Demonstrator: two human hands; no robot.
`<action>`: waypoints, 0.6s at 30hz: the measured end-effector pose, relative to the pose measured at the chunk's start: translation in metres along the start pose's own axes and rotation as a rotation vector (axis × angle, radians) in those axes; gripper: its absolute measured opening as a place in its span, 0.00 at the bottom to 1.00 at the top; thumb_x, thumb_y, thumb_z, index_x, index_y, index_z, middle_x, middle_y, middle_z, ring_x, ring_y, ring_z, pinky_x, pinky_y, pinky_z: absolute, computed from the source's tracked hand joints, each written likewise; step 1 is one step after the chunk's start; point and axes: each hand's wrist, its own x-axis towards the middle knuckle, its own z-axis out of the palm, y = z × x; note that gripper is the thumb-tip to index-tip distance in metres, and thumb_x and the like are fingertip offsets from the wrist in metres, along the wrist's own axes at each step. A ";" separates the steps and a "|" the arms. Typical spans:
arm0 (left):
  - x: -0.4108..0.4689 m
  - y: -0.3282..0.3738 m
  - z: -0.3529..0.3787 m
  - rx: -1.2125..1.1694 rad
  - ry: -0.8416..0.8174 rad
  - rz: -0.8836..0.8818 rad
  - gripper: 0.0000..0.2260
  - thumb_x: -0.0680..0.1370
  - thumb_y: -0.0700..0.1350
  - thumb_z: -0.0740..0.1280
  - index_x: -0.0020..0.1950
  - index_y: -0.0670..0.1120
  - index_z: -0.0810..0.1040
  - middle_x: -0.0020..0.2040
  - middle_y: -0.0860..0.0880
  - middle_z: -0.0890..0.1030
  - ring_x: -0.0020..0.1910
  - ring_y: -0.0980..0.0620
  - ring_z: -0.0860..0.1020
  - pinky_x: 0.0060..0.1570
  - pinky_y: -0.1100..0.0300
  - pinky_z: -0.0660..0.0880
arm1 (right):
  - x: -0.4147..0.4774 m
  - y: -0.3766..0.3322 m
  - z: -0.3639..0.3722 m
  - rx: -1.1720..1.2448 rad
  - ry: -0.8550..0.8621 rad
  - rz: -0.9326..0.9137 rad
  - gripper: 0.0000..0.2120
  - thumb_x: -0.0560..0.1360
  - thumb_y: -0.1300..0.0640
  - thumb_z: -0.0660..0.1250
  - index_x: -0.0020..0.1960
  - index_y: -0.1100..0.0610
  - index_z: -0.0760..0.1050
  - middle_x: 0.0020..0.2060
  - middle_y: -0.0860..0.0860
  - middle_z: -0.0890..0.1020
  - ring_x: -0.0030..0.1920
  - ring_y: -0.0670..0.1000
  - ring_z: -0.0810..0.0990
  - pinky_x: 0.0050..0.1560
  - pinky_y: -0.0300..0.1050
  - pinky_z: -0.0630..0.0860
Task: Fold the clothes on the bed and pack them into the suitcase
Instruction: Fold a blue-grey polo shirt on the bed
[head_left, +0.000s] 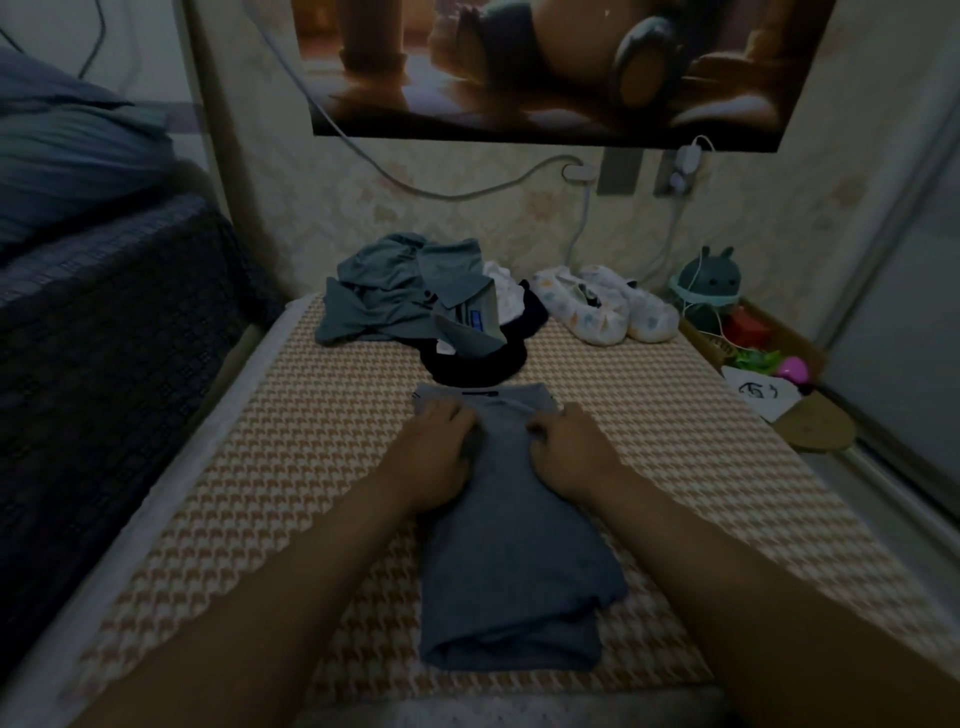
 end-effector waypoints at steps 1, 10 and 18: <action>-0.008 0.012 -0.009 -0.046 -0.017 0.035 0.03 0.77 0.44 0.63 0.48 0.46 0.70 0.50 0.46 0.75 0.47 0.47 0.73 0.45 0.52 0.71 | -0.006 -0.006 -0.006 -0.042 -0.071 0.063 0.15 0.80 0.55 0.57 0.60 0.60 0.77 0.57 0.60 0.78 0.54 0.57 0.76 0.50 0.42 0.69; -0.089 0.083 -0.069 -0.022 -0.607 0.048 0.23 0.63 0.63 0.76 0.47 0.53 0.70 0.45 0.54 0.76 0.42 0.52 0.75 0.42 0.52 0.76 | -0.061 -0.051 -0.028 -0.125 -0.464 0.282 0.17 0.82 0.53 0.56 0.63 0.61 0.73 0.59 0.57 0.77 0.61 0.57 0.74 0.64 0.47 0.70; -0.108 0.070 -0.093 -0.073 -0.735 0.017 0.07 0.72 0.44 0.70 0.48 0.49 0.76 0.45 0.53 0.76 0.43 0.54 0.73 0.41 0.63 0.69 | -0.083 -0.066 -0.043 0.154 -0.515 0.309 0.19 0.79 0.56 0.63 0.68 0.63 0.70 0.64 0.58 0.74 0.63 0.58 0.74 0.64 0.46 0.71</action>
